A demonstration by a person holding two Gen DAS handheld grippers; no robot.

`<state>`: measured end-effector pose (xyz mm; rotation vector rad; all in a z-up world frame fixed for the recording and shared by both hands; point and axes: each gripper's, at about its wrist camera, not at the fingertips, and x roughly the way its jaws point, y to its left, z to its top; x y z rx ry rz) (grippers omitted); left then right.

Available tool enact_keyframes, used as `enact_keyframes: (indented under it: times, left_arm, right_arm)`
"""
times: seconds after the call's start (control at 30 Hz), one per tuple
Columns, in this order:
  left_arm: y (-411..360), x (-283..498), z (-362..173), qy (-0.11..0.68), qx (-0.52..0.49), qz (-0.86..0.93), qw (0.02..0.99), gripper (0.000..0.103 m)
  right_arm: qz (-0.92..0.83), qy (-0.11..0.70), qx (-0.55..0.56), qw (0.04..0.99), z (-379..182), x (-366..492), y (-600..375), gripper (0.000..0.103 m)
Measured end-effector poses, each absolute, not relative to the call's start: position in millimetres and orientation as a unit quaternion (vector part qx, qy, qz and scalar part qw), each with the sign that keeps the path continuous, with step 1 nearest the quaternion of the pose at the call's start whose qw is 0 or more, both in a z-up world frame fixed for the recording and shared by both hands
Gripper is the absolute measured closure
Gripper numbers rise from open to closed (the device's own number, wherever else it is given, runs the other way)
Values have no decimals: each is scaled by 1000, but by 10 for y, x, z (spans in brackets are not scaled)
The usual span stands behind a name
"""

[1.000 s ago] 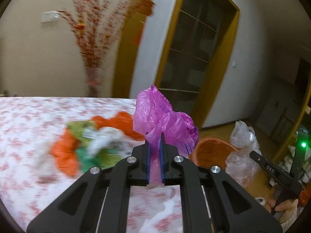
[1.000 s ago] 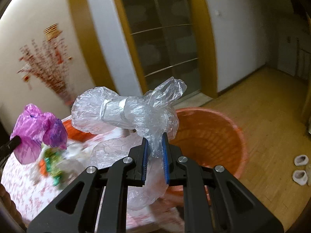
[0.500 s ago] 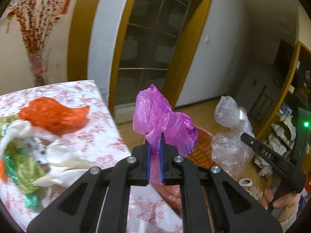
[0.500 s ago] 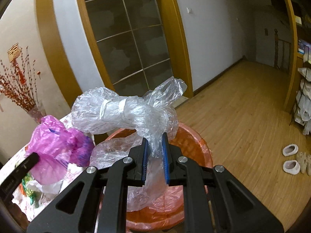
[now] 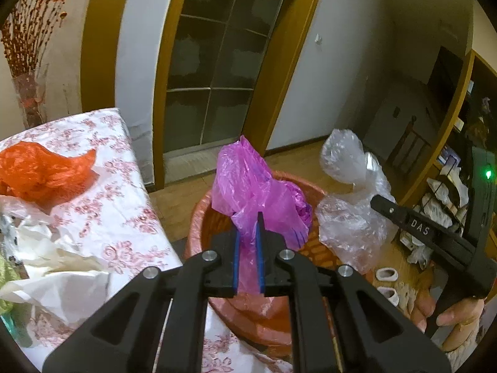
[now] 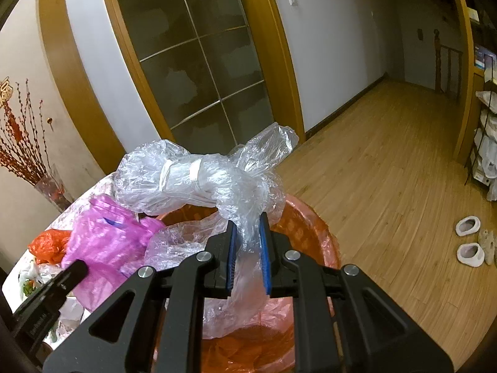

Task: Collect trash
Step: 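Carry both held bags over the orange basket, then open both tools to drop the bags into the orange basket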

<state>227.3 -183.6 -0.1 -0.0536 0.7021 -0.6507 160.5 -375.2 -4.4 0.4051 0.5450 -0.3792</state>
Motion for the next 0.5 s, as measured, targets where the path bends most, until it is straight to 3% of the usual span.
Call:
enact_keyframes:
  times: [0.17, 0.27, 0.5]
  left_arm:
    - [-1886, 2265, -81, 350, -19, -307, 885, 81]
    - [-1901, 2251, -98, 353, -16, -300, 886, 75]
    - [-1685, 2231, -50, 343, -2, -270, 900, 61]
  right_arm:
    - [-180, 271, 201, 924, -44, 1594, -3698, 62]
    - [-180, 269, 195, 926, -28, 1571, -3642, 55]
    - [-185, 267, 181, 928, -50, 1556, -3608, 52]
